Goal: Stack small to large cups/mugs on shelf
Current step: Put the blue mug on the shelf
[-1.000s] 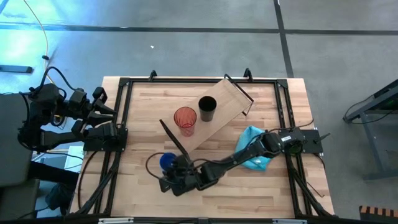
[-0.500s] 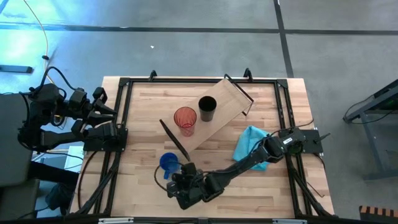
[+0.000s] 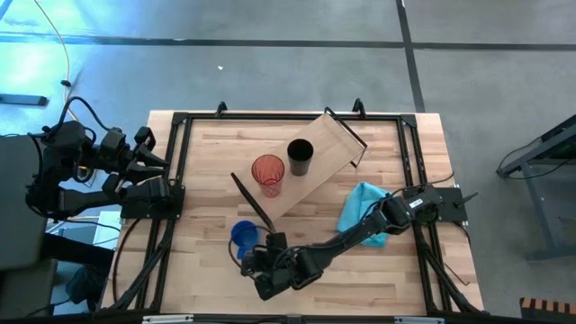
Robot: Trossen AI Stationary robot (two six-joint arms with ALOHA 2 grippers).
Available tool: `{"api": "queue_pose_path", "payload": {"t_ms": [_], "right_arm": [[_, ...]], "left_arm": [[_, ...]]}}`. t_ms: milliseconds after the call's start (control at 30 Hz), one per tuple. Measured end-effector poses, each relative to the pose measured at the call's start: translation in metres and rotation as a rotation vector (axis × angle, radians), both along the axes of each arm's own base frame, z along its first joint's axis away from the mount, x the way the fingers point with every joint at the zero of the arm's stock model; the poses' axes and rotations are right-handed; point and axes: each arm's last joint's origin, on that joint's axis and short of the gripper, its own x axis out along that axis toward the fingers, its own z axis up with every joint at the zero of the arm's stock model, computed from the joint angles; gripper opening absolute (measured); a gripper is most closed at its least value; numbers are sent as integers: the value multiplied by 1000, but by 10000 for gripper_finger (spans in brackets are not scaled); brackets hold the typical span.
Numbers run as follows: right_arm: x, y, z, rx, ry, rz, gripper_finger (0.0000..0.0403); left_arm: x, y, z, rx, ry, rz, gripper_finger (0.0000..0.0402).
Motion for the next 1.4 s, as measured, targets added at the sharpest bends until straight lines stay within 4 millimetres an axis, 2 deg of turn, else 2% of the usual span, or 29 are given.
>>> {"api": "queue_pose_path", "payload": {"t_ms": [133,233,633,1400], "right_arm": [[-2,-1,-2,60,0,-60,193],[-3,-3,-3,95,0,-103,203],[11,-30,-3,128,0,-146,183],[11,-41,-7,174,59,-188,178]], "left_arm": [[0,0,1,3,-8,0,83],[0,0,2,7,-15,0,83],[0,0,1,9,-12,0,83],[0,0,-1,30,10,-1,83]]}}
